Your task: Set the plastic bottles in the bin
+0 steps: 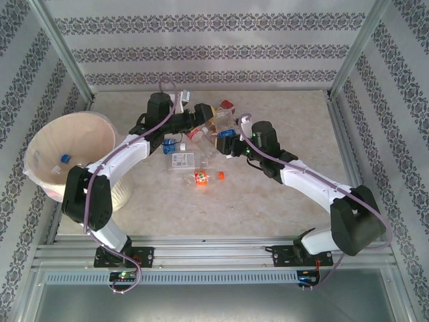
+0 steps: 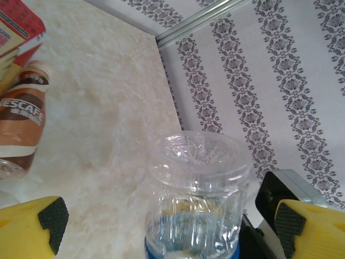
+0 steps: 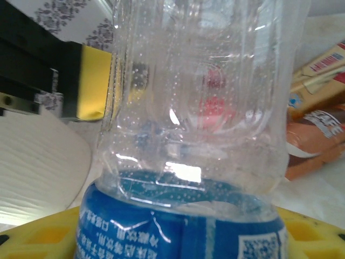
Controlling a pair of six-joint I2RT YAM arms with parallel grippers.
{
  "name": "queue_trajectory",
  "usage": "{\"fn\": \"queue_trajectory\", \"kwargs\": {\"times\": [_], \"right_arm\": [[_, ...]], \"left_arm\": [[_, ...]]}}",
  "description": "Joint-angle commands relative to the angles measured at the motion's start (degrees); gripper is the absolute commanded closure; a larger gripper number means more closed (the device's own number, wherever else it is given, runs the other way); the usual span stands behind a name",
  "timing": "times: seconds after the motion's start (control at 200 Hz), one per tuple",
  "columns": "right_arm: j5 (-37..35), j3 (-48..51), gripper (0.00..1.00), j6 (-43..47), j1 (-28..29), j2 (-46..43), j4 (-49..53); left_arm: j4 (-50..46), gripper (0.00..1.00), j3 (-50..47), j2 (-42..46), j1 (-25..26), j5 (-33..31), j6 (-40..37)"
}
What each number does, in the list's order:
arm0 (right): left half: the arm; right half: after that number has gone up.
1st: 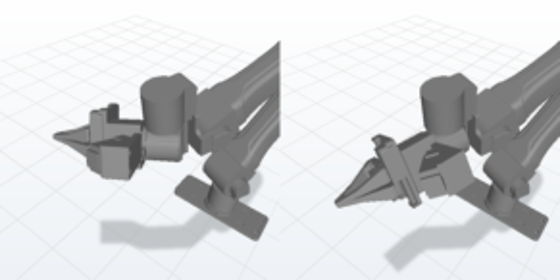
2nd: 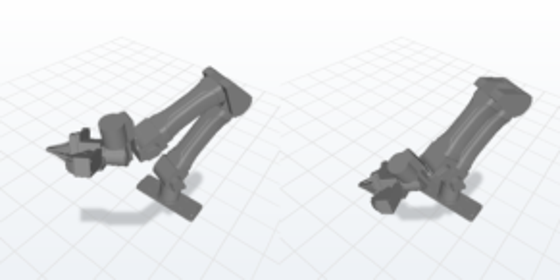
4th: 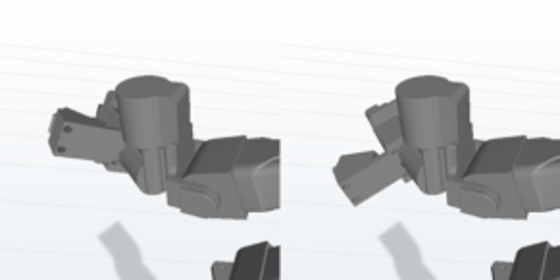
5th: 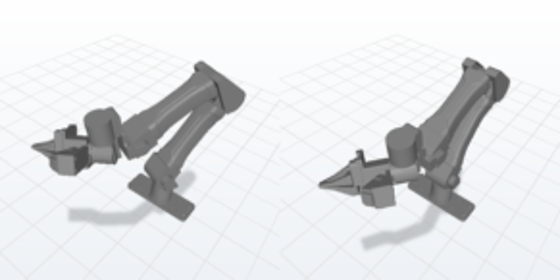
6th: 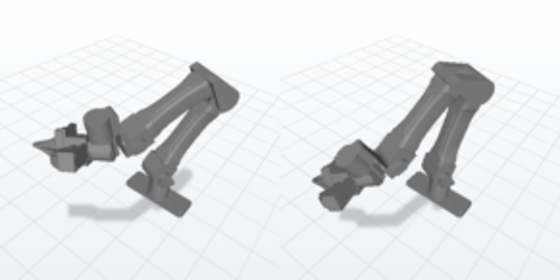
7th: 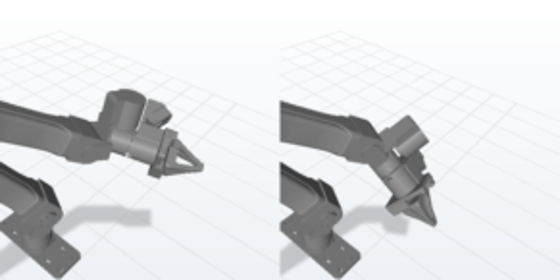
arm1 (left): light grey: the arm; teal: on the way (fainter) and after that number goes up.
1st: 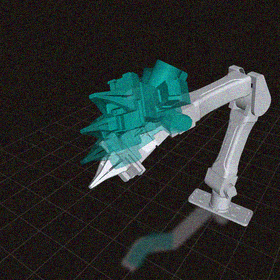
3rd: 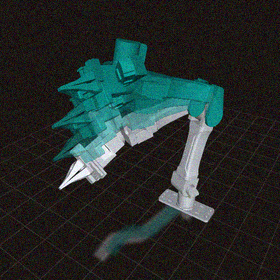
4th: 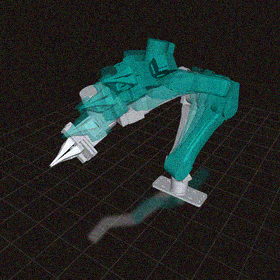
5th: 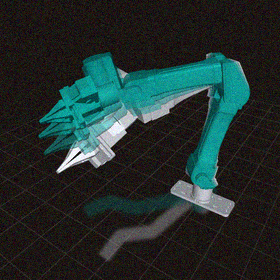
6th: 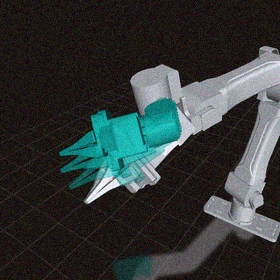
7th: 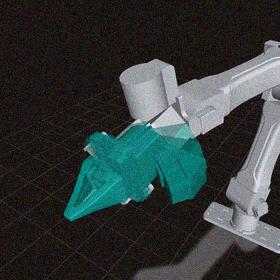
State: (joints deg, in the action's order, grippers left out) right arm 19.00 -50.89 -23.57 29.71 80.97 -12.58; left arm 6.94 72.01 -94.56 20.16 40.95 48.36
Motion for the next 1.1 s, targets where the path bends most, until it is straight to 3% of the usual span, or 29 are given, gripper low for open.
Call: {"fn": "queue_trajectory", "kwargs": {"times": [0.0,0.135,0.265,0.345,0.4,0.535,0.685,0.869,1.094], "right_arm": [[3.7,-2.9,0.57,1.7,1.1,1.5,-3.1],[5.1,-5.0,0.57,1.4,1.8,3.2,-3.7],[7.2,-6.3,0.56,2.4,2.4,3.7,-3.7],[7.9,-6.6,0.56,2.5,2.5,3.9,-3.1],[8.4,-6.8,0.55,2.8,2.5,3.9,-2.7],[10.1,-6.8,0.44,2.1,2.1,3.9,-2.1],[11.9,-6.8,0.33,3.4,1.5,3.4,-0.3],[14.0,-6.3,0.03,7.5,-0.2,0.4,6.6],[15.0,-3.4,0.02,9.4,-4.2,-6.7,12.3]], "left_arm": [[3.0,0.00,3.0,-2.3,2.0,2.2,1.3],[4.9,0.00,4.1,-4.0,3.9,4.1,1.5],[-0.1,0.00,5.5,-4.7,4.3,0.2,0.5],[-1.9,0.10,6.3,-5.0,4.2,-0.8,0.5],[-1.8,0.22,6.4,-5.1,4.2,-0.9,0.5],[-3.3,0.40,6.9,-5.1,4.1,-1.0,-0.3],[-5.0,0.43,6.8,-4.3,3.6,-2.7,-0.9],[-7.2,0.46,6.9,-3.4,2.8,-6.3,-1.0],[-13.1,0.48,6.8,-0.5,2.3,-14.3,-4.0]]}}
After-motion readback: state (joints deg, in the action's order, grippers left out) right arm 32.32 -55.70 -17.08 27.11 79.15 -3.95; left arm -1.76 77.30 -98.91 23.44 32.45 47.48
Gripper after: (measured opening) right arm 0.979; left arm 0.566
